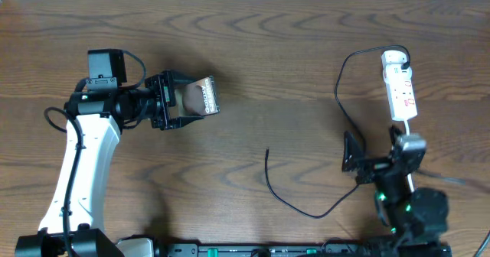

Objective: Plug charger to phone and switch on socket
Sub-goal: 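Move the right gripper toward the phone held by the left gripper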

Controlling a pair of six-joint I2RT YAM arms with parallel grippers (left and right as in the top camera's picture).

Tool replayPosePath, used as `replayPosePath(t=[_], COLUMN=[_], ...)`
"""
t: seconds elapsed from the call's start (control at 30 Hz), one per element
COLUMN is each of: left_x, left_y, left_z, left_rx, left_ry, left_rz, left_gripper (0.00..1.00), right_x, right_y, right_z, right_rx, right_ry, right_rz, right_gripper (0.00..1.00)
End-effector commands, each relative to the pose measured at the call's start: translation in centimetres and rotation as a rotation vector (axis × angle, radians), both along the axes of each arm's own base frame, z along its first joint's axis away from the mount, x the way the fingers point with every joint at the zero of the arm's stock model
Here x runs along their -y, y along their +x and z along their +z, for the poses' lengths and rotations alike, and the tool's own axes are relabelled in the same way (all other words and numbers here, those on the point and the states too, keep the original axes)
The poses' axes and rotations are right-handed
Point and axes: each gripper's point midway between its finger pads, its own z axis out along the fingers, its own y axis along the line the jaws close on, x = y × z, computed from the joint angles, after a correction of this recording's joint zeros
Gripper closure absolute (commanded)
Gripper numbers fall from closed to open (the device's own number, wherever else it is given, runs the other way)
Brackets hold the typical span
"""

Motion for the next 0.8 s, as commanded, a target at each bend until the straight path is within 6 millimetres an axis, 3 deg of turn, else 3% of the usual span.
replayPosePath(t=[0.0,0.17,0.27,0.4,0.5,0.63,0.77], left_x=[-1.0,-3.0,-4.1,-4.3,-4.5,-4.9,-5.6], left_y=[0.8,-0.2,-1.2,-1.8,-1.9,-2.0,-2.3], left_z=[0.7,-2.2,-3.7,-4.3,-4.6,-5.1,-5.8], left_rx=[0.045,-0.063,-0.123,-0.146,-0.149,-0.161,-0.185], left_ry=[0.078,0.265,0.377,0.434,0.463,0.494,0.538], left_rz=[0.034,0.1,0.122,0.118,0.119,0.131,0.158], left_gripper=[0.93,0.93,0.93,0.93,0.93,0.93,0.93], right_x=[-1.8,-6.9,-11.4,-15.3,-16.6,-18.5,-20.4], right_y=[1.4,3.9,4.7,6.2,8.4,11.1,11.7], right_z=[1.7,2.6,3.1,3.4,1.2,-3.6,-7.6], right_rx=[-0.112,-0.359,-0.483,-0.499,-0.557,-0.729,-0.899], right_ry=[0.05,0.139,0.267,0.386,0.466,0.603,0.704], right_rz=[0.087,0.362,0.653,0.964,1.0,0.954,0.909], right_gripper=[0.01,0.01,0.01,0.01,0.01,0.03,0.08])
